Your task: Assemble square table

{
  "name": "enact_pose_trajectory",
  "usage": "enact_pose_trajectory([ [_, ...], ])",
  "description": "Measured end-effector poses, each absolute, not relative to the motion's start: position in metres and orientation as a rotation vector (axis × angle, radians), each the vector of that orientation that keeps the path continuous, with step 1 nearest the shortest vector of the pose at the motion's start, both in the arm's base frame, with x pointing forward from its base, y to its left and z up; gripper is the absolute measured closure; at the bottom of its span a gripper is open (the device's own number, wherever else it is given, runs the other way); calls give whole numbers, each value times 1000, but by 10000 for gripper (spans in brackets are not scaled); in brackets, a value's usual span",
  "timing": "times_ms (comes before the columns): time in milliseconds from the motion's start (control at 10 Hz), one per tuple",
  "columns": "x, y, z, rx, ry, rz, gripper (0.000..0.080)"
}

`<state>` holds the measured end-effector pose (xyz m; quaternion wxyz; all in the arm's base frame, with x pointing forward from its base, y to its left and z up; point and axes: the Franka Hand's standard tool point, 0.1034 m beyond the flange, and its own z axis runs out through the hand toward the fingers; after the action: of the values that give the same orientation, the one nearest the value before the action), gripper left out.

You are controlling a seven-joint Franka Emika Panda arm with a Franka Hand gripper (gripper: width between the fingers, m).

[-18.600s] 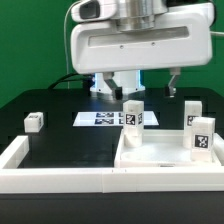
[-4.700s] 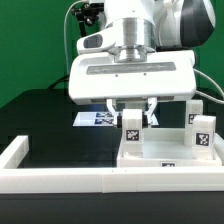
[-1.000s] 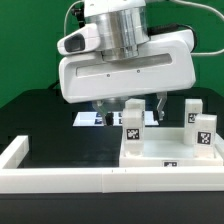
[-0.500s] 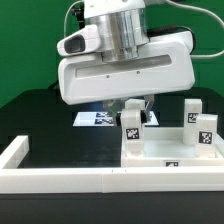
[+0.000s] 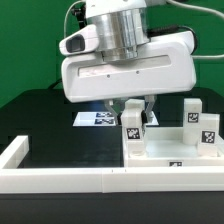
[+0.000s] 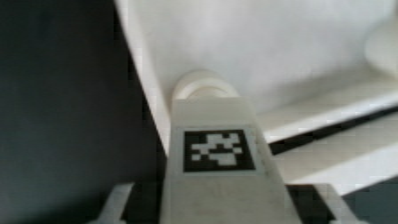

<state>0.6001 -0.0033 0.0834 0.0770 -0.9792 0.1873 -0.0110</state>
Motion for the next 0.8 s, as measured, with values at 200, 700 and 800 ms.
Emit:
enact_pose_trajectory([
  [200,598,-4,82,-2874,804,-36,509],
  [700,601,0,81,-2608,1417,-54,508],
  [800,601,4,81,-2553,1503,-43,508],
])
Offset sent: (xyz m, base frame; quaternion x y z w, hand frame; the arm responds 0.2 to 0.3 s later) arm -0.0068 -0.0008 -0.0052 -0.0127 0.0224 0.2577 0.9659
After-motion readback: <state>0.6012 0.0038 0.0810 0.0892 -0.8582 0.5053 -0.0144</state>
